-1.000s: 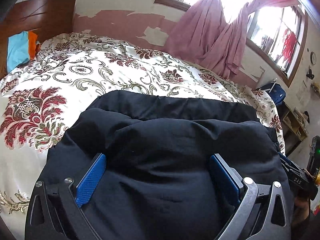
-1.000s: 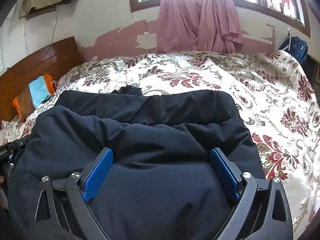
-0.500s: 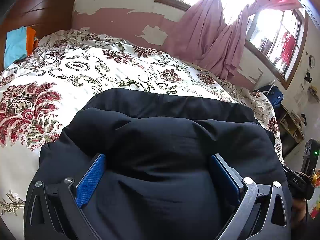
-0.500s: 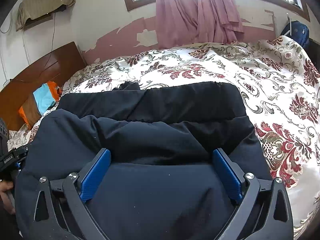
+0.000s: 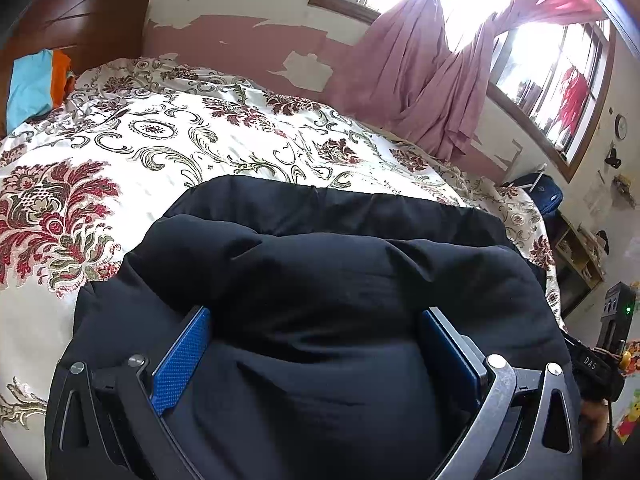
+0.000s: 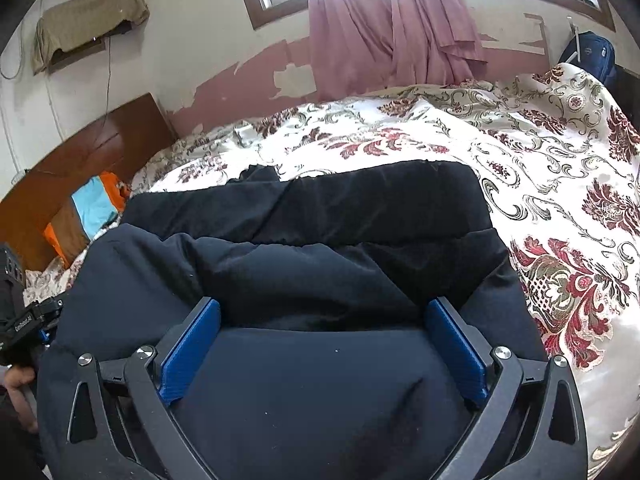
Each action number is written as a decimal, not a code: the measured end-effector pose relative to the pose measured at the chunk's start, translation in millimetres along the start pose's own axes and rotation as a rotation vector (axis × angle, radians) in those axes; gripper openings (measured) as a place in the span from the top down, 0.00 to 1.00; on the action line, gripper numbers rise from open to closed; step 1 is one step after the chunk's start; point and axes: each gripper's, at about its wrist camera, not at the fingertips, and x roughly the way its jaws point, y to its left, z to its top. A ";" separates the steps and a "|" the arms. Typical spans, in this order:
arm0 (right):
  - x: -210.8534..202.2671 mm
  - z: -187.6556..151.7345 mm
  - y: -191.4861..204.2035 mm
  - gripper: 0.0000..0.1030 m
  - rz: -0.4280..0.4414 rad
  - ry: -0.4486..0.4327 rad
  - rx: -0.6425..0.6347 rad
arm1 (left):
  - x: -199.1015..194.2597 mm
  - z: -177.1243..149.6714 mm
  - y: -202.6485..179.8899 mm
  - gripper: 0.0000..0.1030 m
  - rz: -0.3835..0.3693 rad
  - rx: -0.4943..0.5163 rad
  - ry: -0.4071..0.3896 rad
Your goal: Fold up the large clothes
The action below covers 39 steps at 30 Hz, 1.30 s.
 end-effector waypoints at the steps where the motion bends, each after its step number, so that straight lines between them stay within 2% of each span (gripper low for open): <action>1: -5.1 -0.9 -2.0 0.02 0.009 -0.013 0.010 | -2.0 -0.4 2.4 0.00 -0.006 -0.004 0.001; 7: -39.9 -11.3 -24.4 0.02 -0.004 -0.050 0.066 | -22.8 3.9 12.2 0.00 0.007 -0.002 0.019; 15: -78.7 -31.8 -65.6 0.02 -0.066 0.012 0.033 | -80.9 -0.2 66.8 0.00 0.007 0.009 0.022; 18: -83.2 -39.3 -79.7 0.02 -0.034 0.064 0.034 | -98.6 -10.4 89.8 0.00 -0.002 0.047 0.043; 23: -70.3 -51.8 -96.6 0.02 0.080 0.156 0.071 | -98.0 -23.5 118.0 0.00 -0.086 0.036 0.141; 28: -52.7 -58.9 -106.4 0.02 0.159 0.197 0.124 | -78.7 -27.4 132.6 0.00 -0.149 -0.022 0.212; 33: -37.0 -72.2 -117.4 0.02 0.266 0.235 0.221 | -48.4 -32.2 140.8 0.00 -0.205 -0.049 0.324; 39: -26.6 -84.2 -123.2 0.01 0.357 0.248 0.304 | -33.2 -35.2 145.5 0.00 -0.270 -0.068 0.368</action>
